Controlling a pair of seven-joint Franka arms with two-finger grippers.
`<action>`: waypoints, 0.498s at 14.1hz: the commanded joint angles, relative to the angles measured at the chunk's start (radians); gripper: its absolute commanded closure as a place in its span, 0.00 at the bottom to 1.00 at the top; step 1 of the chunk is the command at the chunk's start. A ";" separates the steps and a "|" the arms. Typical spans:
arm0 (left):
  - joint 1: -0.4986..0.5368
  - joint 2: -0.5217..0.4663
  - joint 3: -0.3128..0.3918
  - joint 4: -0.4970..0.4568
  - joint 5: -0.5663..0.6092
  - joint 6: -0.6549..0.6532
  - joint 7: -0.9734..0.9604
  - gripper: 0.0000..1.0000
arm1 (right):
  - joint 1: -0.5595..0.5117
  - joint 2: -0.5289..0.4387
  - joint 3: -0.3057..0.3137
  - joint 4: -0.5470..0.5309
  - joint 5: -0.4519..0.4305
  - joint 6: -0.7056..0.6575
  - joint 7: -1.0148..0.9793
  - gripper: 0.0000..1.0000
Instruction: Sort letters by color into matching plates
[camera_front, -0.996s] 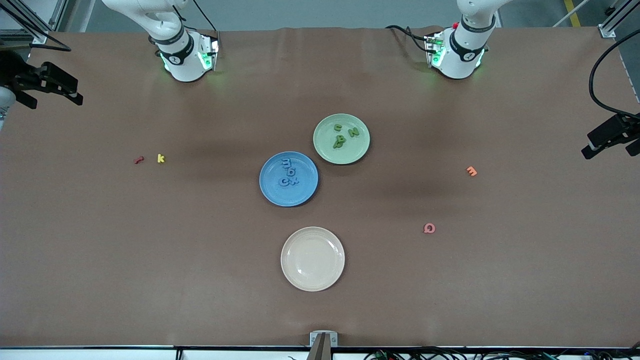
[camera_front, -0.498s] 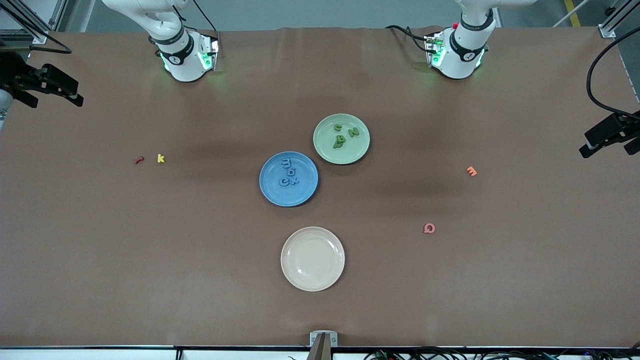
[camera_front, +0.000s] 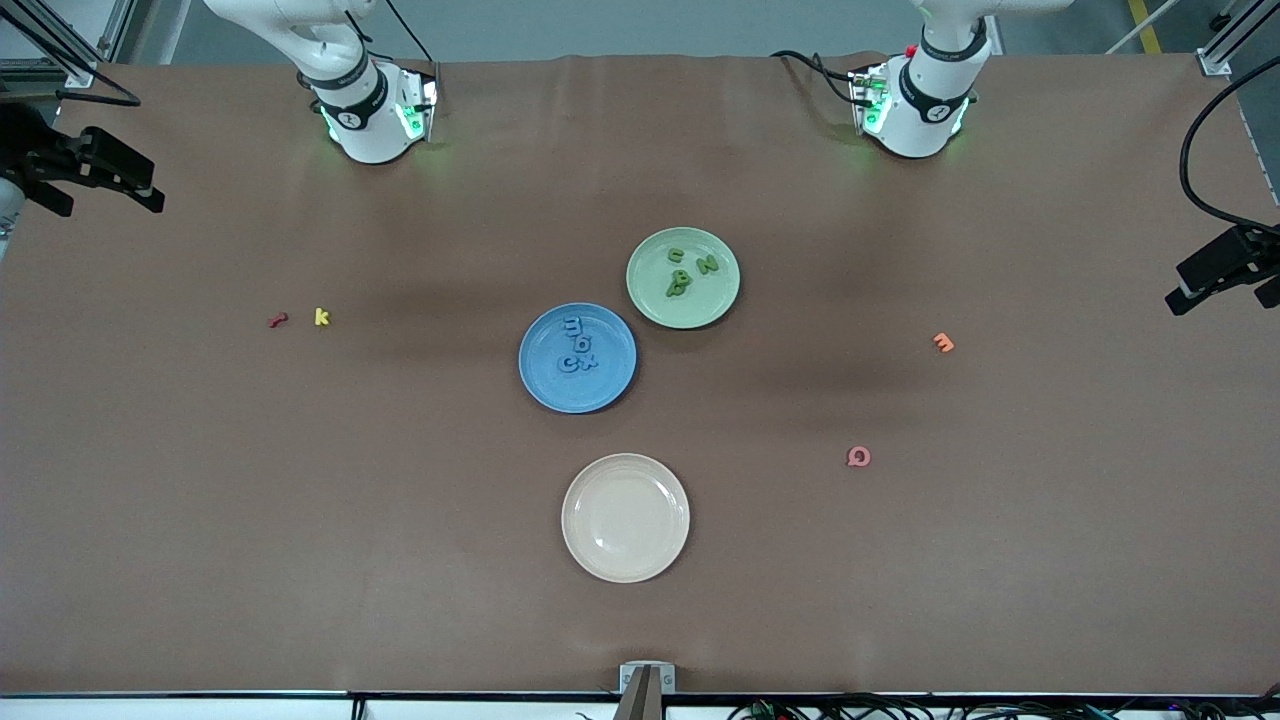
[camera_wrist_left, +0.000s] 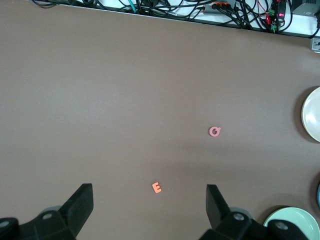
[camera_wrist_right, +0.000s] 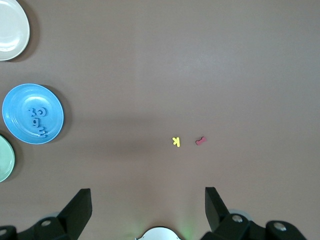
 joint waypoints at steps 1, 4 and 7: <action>0.071 0.001 -0.077 0.019 0.008 -0.024 0.003 0.01 | -0.015 -0.002 0.006 0.008 0.002 -0.005 -0.016 0.00; 0.069 0.001 -0.078 0.017 0.007 -0.024 0.003 0.00 | -0.015 -0.002 0.006 0.008 0.002 -0.006 -0.015 0.00; 0.072 -0.005 -0.081 0.019 0.007 -0.026 0.003 0.00 | -0.015 -0.002 0.006 0.009 0.002 -0.008 -0.015 0.00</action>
